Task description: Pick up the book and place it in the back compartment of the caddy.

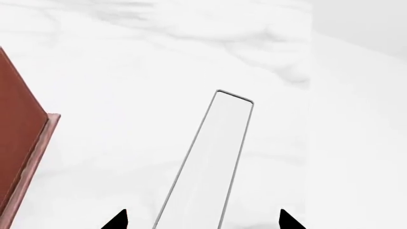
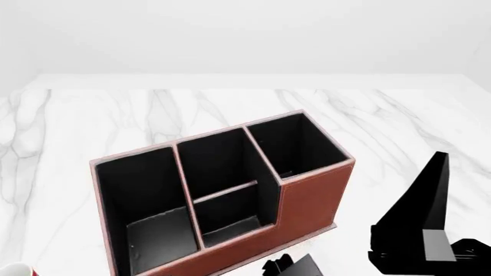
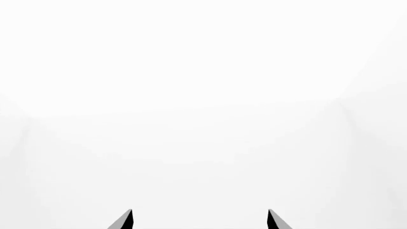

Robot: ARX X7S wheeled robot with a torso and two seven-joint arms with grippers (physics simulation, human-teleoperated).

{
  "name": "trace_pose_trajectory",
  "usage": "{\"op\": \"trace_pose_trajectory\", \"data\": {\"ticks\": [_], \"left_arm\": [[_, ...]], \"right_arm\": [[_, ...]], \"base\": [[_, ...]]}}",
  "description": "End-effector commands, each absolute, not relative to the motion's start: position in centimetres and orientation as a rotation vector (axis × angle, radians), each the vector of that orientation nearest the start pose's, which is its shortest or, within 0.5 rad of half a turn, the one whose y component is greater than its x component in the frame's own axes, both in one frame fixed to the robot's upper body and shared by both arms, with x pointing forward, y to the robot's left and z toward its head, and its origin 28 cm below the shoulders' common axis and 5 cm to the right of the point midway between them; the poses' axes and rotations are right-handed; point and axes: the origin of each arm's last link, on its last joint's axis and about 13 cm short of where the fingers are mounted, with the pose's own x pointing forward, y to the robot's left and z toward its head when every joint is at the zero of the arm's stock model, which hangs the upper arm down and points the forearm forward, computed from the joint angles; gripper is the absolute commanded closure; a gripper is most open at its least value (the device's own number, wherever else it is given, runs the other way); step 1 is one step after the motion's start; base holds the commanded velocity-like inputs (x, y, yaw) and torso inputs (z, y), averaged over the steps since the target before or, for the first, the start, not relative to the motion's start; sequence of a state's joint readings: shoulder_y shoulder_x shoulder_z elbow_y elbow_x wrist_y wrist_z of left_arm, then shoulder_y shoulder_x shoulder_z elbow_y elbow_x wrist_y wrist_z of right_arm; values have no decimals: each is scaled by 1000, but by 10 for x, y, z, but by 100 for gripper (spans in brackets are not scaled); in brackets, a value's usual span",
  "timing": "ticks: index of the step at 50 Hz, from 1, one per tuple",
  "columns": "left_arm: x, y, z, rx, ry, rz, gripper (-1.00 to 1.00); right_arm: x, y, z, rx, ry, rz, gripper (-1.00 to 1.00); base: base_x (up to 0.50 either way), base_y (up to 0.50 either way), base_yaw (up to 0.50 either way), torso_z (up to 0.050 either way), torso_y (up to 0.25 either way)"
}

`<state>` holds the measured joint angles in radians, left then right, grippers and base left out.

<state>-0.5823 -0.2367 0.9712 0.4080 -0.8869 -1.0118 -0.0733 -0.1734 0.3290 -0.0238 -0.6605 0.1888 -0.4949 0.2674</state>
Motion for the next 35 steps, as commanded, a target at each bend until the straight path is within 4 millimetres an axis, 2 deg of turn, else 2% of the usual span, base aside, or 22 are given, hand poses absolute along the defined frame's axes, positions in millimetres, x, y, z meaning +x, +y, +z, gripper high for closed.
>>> {"op": "trace_pose_trajectory", "data": {"ticks": [1, 24, 25, 35], "left_arm": [[188, 90, 95, 206, 518, -1241, -100], [197, 93, 92, 235, 456, -1227, -100], [200, 93, 94, 237, 430, -1228, 100], [203, 94, 93, 256, 391, -1264, 100]], "right_arm": [[152, -129, 155, 45, -960, -26, -100], [152, -128, 153, 49, -954, -20, -100], [152, -128, 153, 50, -955, -18, -100], [152, -128, 152, 53, -955, -17, -100]], "base": [[0, 0, 0, 0, 0], [0, 0, 0, 0, 0], [0, 0, 0, 0, 0], [0, 0, 0, 0, 1]]}}
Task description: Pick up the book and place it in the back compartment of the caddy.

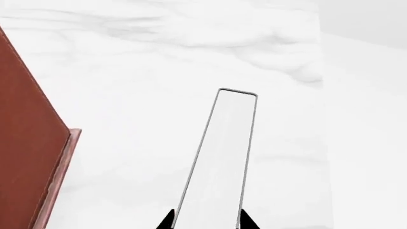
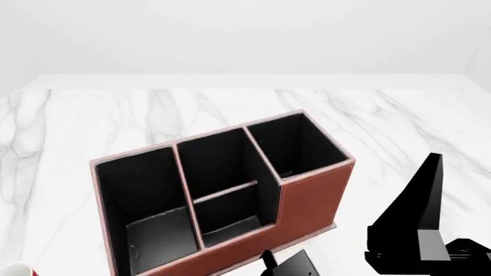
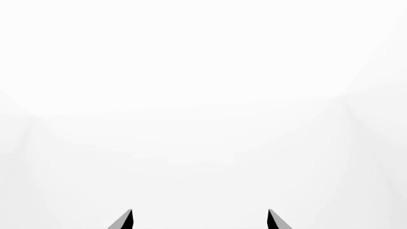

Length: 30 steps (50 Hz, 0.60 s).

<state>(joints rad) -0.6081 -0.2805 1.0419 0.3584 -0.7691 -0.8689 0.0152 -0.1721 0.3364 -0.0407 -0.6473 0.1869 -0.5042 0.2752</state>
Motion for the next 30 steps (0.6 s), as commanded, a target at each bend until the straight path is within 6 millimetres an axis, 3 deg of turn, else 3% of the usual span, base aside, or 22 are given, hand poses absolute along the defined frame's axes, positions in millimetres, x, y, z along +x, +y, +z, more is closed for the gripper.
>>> {"op": "trace_pose_trajectory", "data": {"ticks": [1, 13, 18, 30], "left_arm": [[203, 94, 93, 255, 390, -1264, 100], [202, 96, 94, 296, 374, -1301, 100], [203, 98, 106, 296, 343, -1317, 100], [198, 122, 208, 314, 153, -1177, 100]], "right_arm": [[152, -128, 152, 53, -955, -18, -100], [153, -128, 152, 54, -955, -19, -100], [153, -128, 153, 54, -953, -19, -100], [151, -128, 156, 50, -963, -23, -100]], "base": [[0, 0, 0, 0, 0], [0, 0, 0, 0, 0], [0, 0, 0, 0, 0], [0, 0, 0, 0, 1]]}}
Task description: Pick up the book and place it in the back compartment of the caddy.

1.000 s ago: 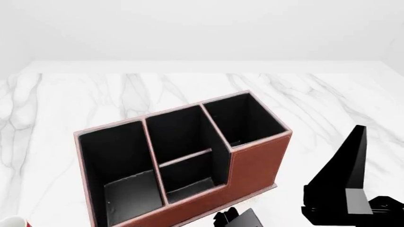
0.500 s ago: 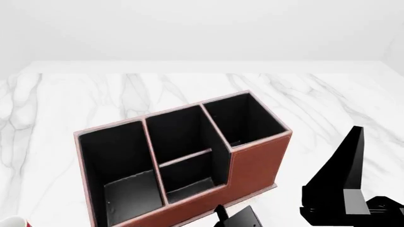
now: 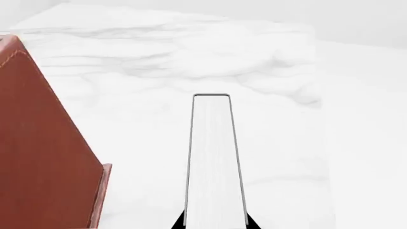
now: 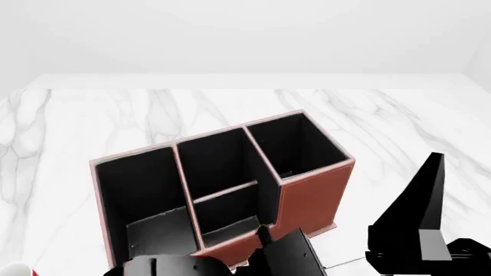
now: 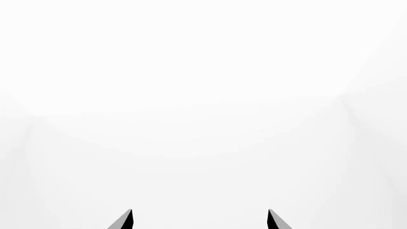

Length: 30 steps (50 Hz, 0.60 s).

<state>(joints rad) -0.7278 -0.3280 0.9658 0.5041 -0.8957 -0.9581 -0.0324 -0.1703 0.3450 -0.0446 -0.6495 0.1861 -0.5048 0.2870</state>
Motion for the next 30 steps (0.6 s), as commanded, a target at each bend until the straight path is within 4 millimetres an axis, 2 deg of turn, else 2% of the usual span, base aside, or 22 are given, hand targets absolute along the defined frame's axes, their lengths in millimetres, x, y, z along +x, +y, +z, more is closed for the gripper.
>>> {"op": "trace_pose_trajectory", "data": {"ticks": [1, 5, 9, 13, 30], "left_arm": [[197, 124, 214, 328, 138, -1169, 100], [190, 131, 242, 342, 67, -1106, 100], [185, 135, 255, 340, 52, -1074, 100], [181, 139, 265, 317, 62, -1067, 100], [183, 170, 301, 495, 71, -1011, 100]], "right_arm": [[151, -128, 156, 50, -963, -23, -100], [150, -128, 156, 50, -965, -19, -100], [150, -128, 157, 50, -967, -22, -100], [150, -129, 157, 51, -967, -23, -100], [150, -128, 158, 52, -969, -21, -100]], "base": [[0, 0, 0, 0, 10], [0, 0, 0, 0, 0], [0, 0, 0, 0, 0], [0, 0, 0, 0, 3], [0, 0, 0, 0, 1]]}}
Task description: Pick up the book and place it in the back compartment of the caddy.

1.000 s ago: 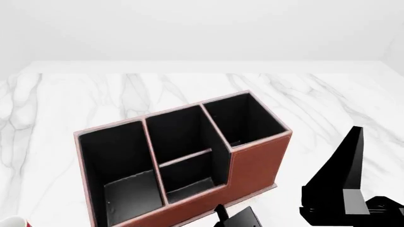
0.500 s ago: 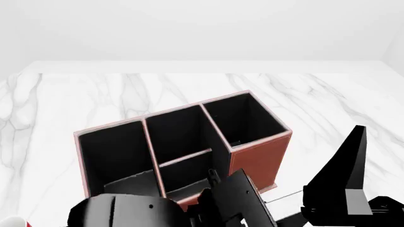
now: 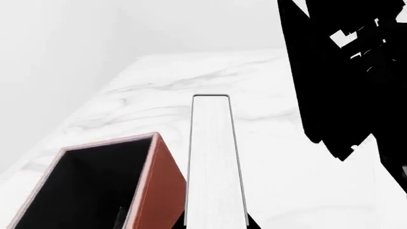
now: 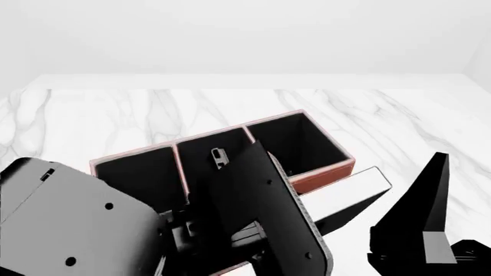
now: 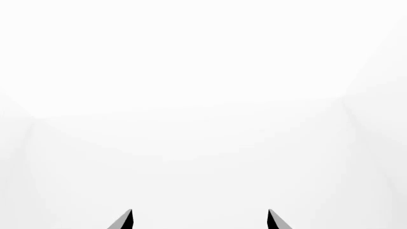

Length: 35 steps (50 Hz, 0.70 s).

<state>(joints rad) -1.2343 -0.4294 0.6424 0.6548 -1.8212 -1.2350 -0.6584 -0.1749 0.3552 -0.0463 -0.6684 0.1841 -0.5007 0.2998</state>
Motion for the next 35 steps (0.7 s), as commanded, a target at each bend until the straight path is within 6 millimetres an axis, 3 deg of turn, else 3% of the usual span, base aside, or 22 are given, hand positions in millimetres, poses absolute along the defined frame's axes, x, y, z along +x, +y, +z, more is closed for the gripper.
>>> {"op": "trace_pose_trajectory", "data": {"ticks": [1, 12, 32, 35], "left_arm": [[183, 170, 301, 495, 71, -1011, 100], [193, 200, 337, 577, 99, -895, 100], [161, 228, 348, 612, 171, -916, 100], [161, 233, 357, 598, 141, -907, 100]], "right_arm": [[150, -128, 158, 52, -969, -21, -100], [149, -127, 159, 55, -972, -16, -100], [150, -126, 159, 51, -968, -14, -100], [149, -125, 159, 50, -968, -10, -100]], "base": [[0, 0, 0, 0, 0], [0, 0, 0, 0, 2], [0, 0, 0, 0, 1], [0, 0, 0, 0, 0]]}}
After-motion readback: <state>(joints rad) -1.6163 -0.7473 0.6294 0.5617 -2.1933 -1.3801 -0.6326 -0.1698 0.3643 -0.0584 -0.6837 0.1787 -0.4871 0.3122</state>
